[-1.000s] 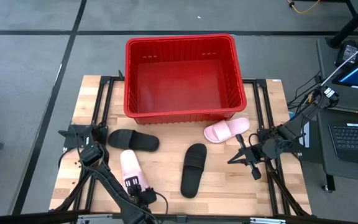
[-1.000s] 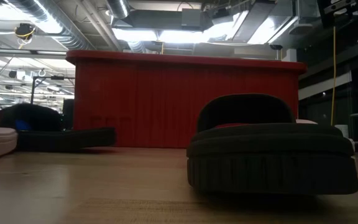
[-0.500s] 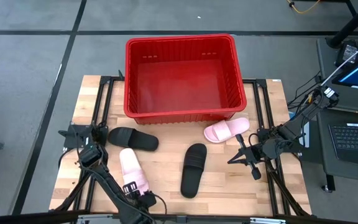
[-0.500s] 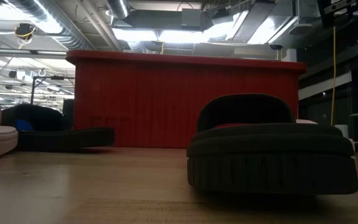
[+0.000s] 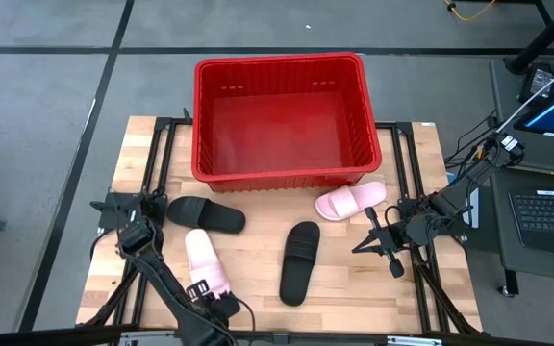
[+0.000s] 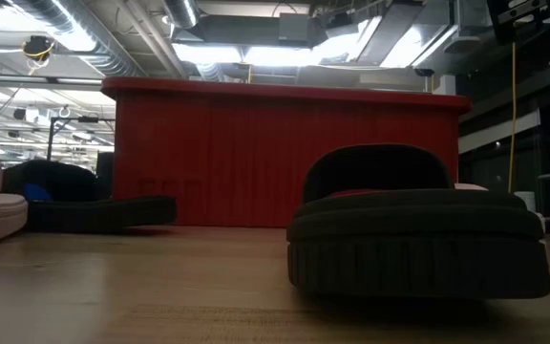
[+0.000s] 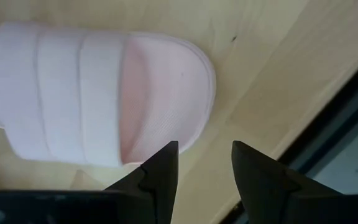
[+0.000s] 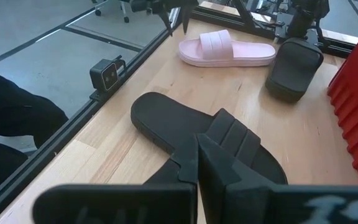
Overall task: Pick and place slides into bin
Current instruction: Put the top pink slide into the red bin
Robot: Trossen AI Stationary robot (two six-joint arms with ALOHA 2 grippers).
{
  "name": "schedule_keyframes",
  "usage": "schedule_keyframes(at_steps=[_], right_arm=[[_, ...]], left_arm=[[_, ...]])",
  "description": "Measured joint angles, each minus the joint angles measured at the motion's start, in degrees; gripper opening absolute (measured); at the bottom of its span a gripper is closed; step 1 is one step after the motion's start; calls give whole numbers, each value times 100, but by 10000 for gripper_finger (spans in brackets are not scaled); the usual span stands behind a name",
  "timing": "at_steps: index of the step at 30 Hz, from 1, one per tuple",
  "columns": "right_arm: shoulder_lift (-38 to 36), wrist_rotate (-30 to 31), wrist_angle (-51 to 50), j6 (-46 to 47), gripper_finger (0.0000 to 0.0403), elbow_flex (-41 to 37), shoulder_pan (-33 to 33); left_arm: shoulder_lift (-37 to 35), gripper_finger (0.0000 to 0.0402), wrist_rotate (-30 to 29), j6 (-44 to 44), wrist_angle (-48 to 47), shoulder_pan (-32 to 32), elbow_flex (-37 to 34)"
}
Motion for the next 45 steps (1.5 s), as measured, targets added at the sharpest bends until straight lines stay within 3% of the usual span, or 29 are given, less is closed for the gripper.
schedule_keyframes(at_steps=[6, 12, 28, 37, 45], right_arm=[[1, -4, -20, -2, 5, 0, -1], [1, -11, -24, -13, 5, 0, 1], [0, -10, -59, -47, 5, -2, 1], [1, -9, -57, -42, 5, -2, 1], [-1, -8, -57, -35, 5, -2, 0]], left_arm=[[-113, 143, -376, -160, -399, -85, 6], [-109, 142, -1405, -463, -811, -275, -31], [625, 94, -1114, -41, -857, -299, -35], [556, 93, -1116, -535, -671, -177, 2], [562, 95, -1105, 413, -456, -186, -17]])
